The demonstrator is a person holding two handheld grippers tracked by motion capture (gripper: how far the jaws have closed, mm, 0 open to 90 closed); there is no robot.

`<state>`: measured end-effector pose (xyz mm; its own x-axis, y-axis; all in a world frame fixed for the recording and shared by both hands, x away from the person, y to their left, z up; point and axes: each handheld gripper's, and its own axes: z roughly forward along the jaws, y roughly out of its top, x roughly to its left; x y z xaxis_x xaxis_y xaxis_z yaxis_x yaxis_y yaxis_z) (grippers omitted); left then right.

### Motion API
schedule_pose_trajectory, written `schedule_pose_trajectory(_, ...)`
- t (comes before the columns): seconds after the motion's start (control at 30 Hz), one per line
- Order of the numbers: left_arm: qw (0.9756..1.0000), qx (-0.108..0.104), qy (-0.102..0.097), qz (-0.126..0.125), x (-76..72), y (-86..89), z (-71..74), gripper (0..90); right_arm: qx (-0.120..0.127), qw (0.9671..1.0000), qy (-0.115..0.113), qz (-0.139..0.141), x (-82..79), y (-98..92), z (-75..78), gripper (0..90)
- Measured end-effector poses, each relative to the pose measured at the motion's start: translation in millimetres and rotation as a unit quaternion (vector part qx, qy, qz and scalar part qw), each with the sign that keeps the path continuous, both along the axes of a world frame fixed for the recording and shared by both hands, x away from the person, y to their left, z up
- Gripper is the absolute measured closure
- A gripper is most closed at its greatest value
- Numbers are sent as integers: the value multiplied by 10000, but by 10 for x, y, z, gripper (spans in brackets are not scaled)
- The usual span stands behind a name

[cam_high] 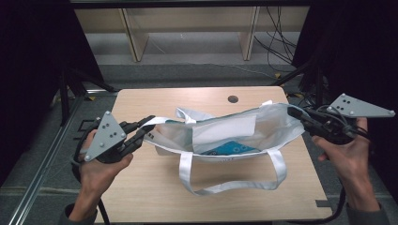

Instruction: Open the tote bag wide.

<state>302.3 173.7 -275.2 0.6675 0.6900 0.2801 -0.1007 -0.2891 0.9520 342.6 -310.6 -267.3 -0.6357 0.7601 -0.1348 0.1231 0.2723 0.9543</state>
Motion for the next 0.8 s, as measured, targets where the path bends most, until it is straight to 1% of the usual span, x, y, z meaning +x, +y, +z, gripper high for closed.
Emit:
schedule_pose_trajectory(0.03,9996,-215,154,30,-32,-14,24,861,21,10000,9,13,-6,-7,26,883)
schedule_pose_trajectory(0.07,9998,64,-163,-53,8,24,77,861,34,10000,-22,42,-12,-19,67,883)
schedule_pose_trajectory(0.1,9973,-583,456,20,-59,-41,42,861,71,10000,-15,58,-13,-20,87,882)
schedule_pose_trajectory(0.13,9966,-631,530,80,-49,-37,51,860,90,10000,6,39,-19,-21,108,883)
schedule_pose_trajectory(0.17,9974,-516,482,123,-3,-23,54,861,57,9999,-18,98,0,-29,125,883)
schedule_pose_trajectory(0.2,9996,-133,245,-60,90,18,66,860,71,10000,25,10,5,-24,129,882)
schedule_pose_trajectory(0.23,9992,-212,316,-84,140,21,33,860,1,10000,57,2,28,-26,127,883)
schedule_pose_trajectory(0.27,9988,-289,384,-1,187,35,4,860,35,10000,47,34,60,-20,114,883)
schedule_pose_trajectory(0.3,9982,-405,433,-25,238,49,-27,860,80,10000,21,-44,85,-20,102,882)
schedule_pose_trajectory(0.33,9981,-418,445,0,260,54,-40,860,142,9999,72,-32,112,-14,89,883)
schedule_pose_trajectory(0.37,9979,-439,478,0,299,57,-60,859,144,9999,77,-4,131,-6,82,883)
schedule_pose_trajectory(0.4,9976,-472,502,10,322,61,-72,859,71,9999,77,-79,160,13,77,883)
schedule_pose_trajectory(0.43,9973,-495,546,44,351,69,-86,859,23,10000,82,-45,183,18,74,883)
schedule_pose_trajectory(0.47,9973,-470,555,84,386,83,-102,859,51,9998,127,-118,199,37,67,883)
schedule_pose_trajectory(0.5,9970,-483,597,82,405,85,-119,858,30,9999,66,-89,238,48,57,882)
schedule_pose_trajectory(0.57,9967,-432,672,103,443,87,-177,859,-60,9998,168,-116,258,66,41,883)
schedule_pose_trajectory(0.63,9966,-373,733,111,469,92,-284,858,-181,9995,211,-152,283,88,-14,882)
schedule_pose_trajectory(0.67,9964,-381,749,135,472,100,-320,858,-149,9992,315,-169,284,104,-59,882)
schedule_pose_trajectory(0.7,9958,-408,807,122,479,114,-379,858,-144,9994,246,-177,291,102,-85,882)
schedule_pose_trajectory(0.73,9955,-419,843,99,484,120,-412,858,-191,9994,246,-156,294,95,-117,882)
schedule_pose_trajectory(0.77,9949,-436,903,113,484,120,-458,858,-112,9991,354,-179,282,114,-142,882)
schedule_pose_trajectory(0.8,9950,-370,916,127,489,116,-504,858,-176,9992,297,-199,292,123,-171,882)
